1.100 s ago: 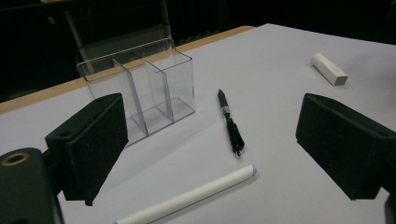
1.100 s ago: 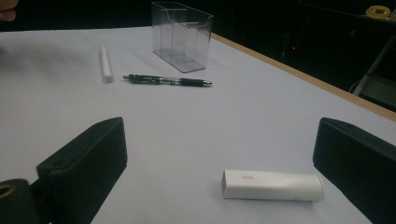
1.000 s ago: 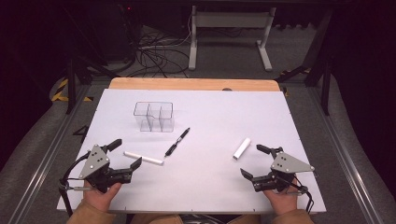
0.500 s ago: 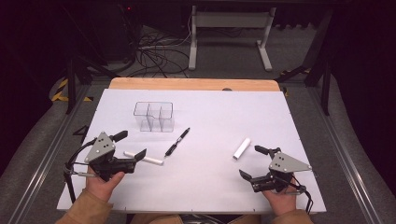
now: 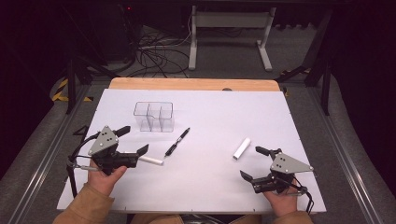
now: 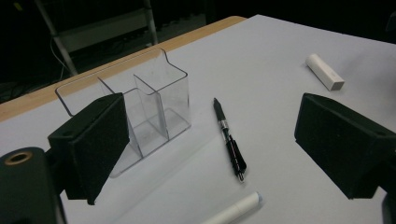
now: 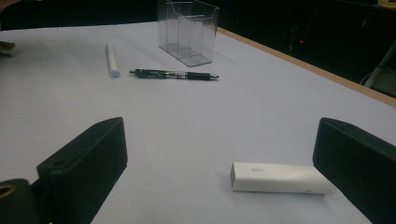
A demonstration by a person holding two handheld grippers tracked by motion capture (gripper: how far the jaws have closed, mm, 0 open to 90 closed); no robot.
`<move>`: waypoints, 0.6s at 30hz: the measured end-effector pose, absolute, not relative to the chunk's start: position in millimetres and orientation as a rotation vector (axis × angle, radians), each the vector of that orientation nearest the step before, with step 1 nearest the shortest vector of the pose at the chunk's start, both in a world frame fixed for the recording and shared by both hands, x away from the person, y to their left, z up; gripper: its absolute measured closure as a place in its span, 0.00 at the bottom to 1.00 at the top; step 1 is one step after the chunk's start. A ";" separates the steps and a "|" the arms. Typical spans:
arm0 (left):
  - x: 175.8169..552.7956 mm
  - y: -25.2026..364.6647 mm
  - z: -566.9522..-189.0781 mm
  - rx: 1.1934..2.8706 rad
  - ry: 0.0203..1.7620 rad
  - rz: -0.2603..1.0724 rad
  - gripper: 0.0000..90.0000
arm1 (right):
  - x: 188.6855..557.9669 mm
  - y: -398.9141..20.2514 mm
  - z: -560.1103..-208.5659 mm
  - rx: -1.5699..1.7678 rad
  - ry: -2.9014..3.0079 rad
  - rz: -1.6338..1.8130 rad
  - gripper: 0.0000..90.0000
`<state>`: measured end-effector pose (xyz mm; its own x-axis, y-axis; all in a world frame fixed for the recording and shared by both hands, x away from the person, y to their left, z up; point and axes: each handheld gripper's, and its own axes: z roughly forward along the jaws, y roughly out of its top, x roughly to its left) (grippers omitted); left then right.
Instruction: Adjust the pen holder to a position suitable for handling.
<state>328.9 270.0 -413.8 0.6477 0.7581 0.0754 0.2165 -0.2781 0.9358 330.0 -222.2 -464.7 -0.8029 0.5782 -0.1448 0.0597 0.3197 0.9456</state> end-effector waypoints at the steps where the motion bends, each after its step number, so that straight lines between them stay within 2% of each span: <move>1: 329.8 270.2 -413.0 1.824 0.780 0.639 0.13 | 330.0 -222.2 -464.8 0.562 2.130 1.496 0.04; 15: 351.9 266.1 -394.3 1.984 0.737 0.639 0.21 | 330.3 -221.8 -465.3 0.565 2.142 1.505 0.04; 18: 363.3 267.1 -390.5 1.993 0.751 0.595 0.26 | 330.4 -221.8 -465.3 0.566 2.143 1.507 0.04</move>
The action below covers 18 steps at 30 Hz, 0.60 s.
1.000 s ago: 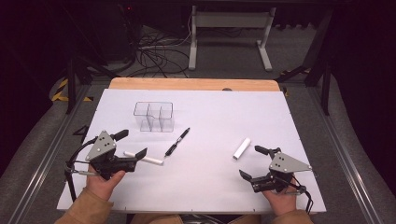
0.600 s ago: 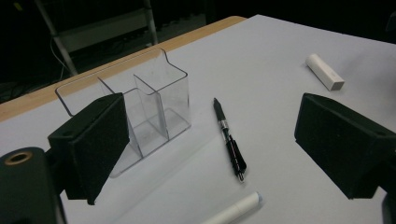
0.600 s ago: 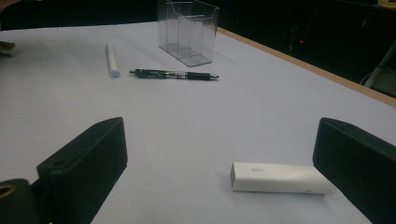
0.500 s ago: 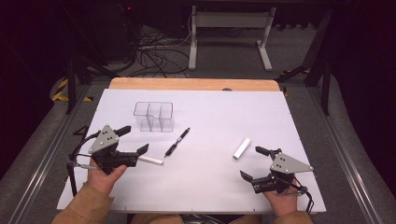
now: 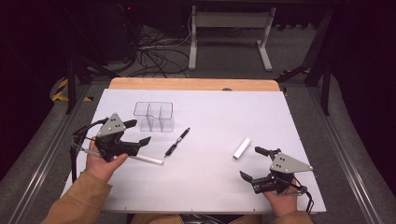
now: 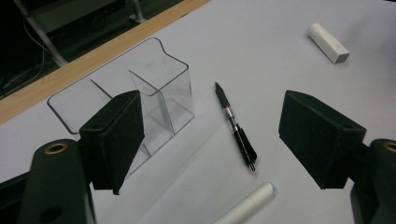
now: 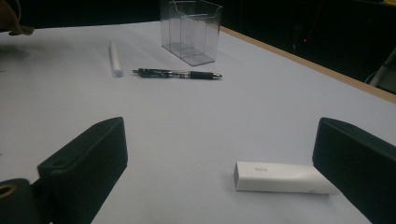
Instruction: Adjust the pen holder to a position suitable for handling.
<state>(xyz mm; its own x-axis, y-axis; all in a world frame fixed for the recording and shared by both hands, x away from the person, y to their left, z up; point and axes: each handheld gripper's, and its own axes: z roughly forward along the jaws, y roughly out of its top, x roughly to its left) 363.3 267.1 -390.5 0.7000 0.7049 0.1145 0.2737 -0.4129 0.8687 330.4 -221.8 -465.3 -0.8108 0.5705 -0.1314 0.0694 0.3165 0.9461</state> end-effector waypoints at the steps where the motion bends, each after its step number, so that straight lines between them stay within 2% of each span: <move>1: 366.7 267.7 -389.9 1.996 0.754 0.587 0.26 | 330.5 -221.8 -465.2 0.567 2.142 1.509 0.04; 18: 412.0 265.4 -388.5 2.101 0.790 0.597 0.30 | 331.4 -221.2 -466.3 0.563 2.158 1.506 0.04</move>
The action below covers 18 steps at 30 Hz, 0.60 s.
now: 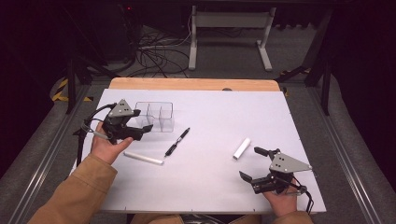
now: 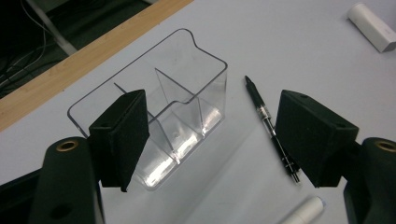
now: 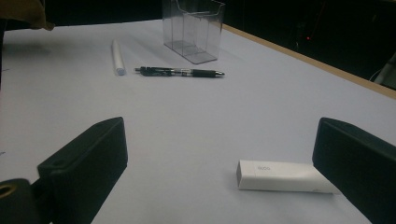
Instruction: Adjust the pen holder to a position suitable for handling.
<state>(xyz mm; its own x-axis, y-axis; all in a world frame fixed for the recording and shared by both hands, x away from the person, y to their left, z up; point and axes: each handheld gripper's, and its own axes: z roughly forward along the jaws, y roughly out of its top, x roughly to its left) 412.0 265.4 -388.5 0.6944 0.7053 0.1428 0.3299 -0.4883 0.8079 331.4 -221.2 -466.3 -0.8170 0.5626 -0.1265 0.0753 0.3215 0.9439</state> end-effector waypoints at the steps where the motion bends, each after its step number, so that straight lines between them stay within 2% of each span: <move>1: 412.0 265.4 -388.5 2.101 0.790 0.597 0.30 | 331.5 -221.3 -466.3 0.564 2.158 1.505 0.04; 7: 425.0 265.0 -390.0 2.153 0.796 0.627 0.31 | 332.3 -220.8 -466.9 0.558 2.164 1.502 0.04; 18: 439.6 264.5 -391.2 2.183 0.804 0.574 0.35 | 332.3 -220.4 -467.4 0.557 2.172 1.503 0.04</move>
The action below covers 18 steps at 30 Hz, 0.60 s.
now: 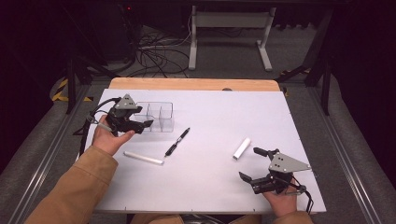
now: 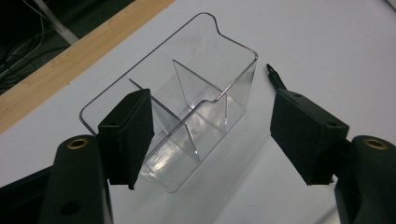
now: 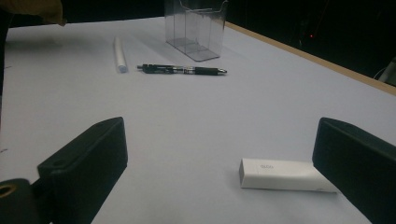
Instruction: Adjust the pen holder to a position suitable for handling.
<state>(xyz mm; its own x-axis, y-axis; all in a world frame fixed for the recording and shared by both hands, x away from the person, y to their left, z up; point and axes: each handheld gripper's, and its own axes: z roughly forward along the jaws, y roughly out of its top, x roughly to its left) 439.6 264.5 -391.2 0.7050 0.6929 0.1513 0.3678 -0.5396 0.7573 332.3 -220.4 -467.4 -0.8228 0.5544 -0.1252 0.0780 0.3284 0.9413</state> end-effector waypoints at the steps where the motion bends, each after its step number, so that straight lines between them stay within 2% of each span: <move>1: 441.3 264.5 -391.3 2.189 0.811 0.563 0.35 | 332.4 -220.3 -467.4 0.557 2.173 1.504 0.04; 18: 465.7 259.1 -395.9 2.300 0.862 0.451 0.39 | 332.7 -220.1 -467.9 0.550 2.186 1.501 0.04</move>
<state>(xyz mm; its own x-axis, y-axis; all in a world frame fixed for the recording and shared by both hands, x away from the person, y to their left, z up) 465.7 259.1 -395.9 0.7269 0.6805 0.0922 0.4633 -0.5850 0.6657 332.7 -220.1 -467.9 -0.8288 0.5455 -0.1247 0.0794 0.3353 0.9388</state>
